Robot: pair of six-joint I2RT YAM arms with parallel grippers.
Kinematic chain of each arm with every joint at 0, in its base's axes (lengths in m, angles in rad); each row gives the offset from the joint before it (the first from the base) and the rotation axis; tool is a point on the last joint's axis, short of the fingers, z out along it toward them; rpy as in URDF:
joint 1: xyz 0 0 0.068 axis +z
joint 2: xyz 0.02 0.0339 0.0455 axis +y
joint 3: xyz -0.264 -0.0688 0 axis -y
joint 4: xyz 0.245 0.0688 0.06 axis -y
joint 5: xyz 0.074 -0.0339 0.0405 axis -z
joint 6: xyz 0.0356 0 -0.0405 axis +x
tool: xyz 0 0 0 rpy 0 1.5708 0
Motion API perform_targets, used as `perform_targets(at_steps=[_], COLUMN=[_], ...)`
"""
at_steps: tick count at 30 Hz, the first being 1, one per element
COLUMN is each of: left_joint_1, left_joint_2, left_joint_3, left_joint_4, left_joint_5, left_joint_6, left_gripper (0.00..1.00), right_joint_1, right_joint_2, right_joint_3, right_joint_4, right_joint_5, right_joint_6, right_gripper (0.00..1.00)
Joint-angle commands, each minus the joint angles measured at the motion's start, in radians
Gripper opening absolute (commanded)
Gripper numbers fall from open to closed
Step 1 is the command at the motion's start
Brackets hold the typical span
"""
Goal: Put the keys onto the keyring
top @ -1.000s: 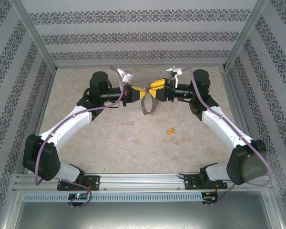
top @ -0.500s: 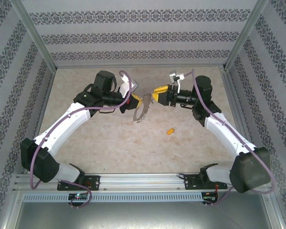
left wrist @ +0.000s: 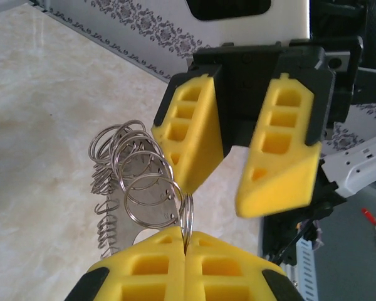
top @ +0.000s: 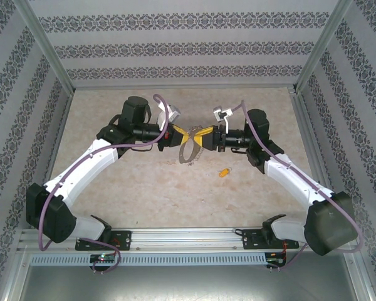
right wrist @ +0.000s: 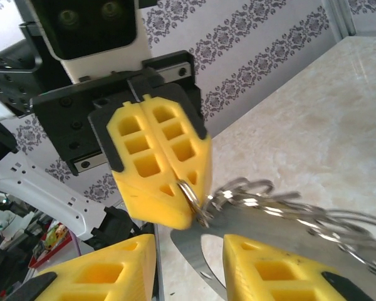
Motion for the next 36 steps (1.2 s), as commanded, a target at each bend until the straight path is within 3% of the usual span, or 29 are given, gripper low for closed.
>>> perform_targets(at_steps=[1,7,18,20,25,30,31,34,36], left_joint_1=[0.009,0.010,0.010,0.010,0.010,0.010,0.010,0.009,0.010], left_joint_2=[-0.013,-0.009,0.005,0.007,0.011,0.017,0.020,0.024,0.024], left_joint_3=[-0.014,-0.049,-0.053,-0.052,-0.048,-0.047,-0.048,-0.050,-0.048], left_joint_4=[0.175,0.273,0.270,0.268,0.250,0.247,0.247,0.257,0.257], left_joint_5=[0.086,0.116,0.144,0.145,0.144,0.142,0.140,0.145,0.149], left_joint_6=[-0.102,-0.169,-0.167,-0.165,-0.157,-0.155,-0.156,-0.162,-0.162], left_gripper=[0.00,0.00,0.00,0.00,0.00,0.00,0.00,0.00,0.00], right_joint_1=[0.018,0.028,0.009,0.008,0.005,0.005,0.005,-0.007,-0.016], right_joint_2=[-0.009,0.029,0.041,0.044,0.041,0.043,0.043,0.035,0.031], right_joint_3=[0.008,0.038,0.092,0.103,0.116,0.123,0.121,0.111,0.108], right_joint_4=[0.054,0.059,0.074,0.073,0.073,0.073,0.072,0.069,0.073], right_joint_5=[0.002,0.002,0.012,0.009,0.008,-0.004,-0.005,0.013,0.014], right_joint_6=[0.009,0.004,0.013,0.010,0.006,0.004,0.001,0.001,0.004], right_gripper=[0.36,0.38,0.37,0.33,0.13,0.02,0.05,0.35,0.39])
